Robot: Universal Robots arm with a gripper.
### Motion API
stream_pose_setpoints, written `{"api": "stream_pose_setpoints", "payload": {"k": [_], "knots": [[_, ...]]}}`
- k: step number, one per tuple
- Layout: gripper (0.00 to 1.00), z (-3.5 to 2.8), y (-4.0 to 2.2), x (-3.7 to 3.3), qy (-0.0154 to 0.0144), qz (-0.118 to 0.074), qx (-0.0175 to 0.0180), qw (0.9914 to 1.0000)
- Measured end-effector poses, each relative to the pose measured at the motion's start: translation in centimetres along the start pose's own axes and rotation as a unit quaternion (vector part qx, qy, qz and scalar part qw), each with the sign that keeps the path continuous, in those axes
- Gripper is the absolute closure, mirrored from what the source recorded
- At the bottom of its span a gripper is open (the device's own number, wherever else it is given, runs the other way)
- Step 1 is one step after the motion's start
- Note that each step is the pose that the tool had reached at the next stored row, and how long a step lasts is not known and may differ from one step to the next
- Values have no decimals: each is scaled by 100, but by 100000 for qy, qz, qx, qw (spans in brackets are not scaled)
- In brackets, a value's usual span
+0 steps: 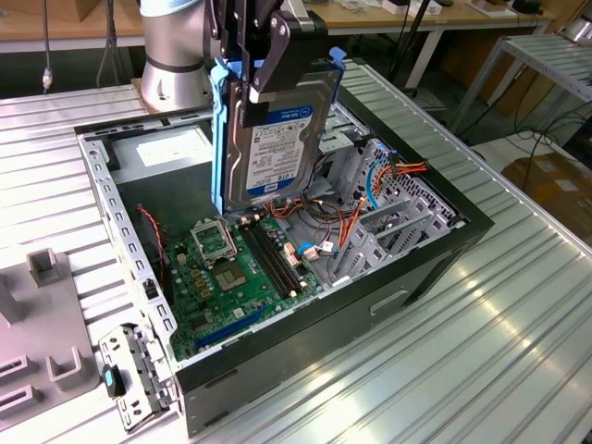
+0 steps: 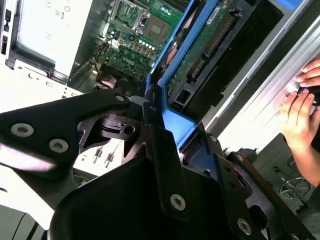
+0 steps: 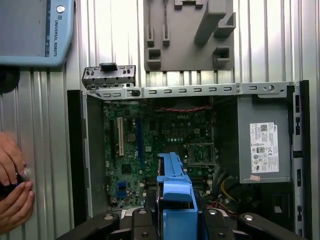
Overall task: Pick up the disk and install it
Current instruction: 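Insert the disk into the insertion slot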
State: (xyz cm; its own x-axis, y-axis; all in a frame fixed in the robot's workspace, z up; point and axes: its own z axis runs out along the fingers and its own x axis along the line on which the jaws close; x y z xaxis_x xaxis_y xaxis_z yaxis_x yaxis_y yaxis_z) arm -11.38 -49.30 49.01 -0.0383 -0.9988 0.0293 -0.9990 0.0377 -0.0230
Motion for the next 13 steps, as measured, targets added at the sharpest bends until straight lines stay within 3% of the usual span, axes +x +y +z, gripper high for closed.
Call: {"api": "stream_pose_setpoints", "payload": {"k": [3, 13], "knots": [[63, 6, -21, 11, 8, -3, -4, 100000], [63, 28, -184, 21, 51, -2, 6, 100000]]}}
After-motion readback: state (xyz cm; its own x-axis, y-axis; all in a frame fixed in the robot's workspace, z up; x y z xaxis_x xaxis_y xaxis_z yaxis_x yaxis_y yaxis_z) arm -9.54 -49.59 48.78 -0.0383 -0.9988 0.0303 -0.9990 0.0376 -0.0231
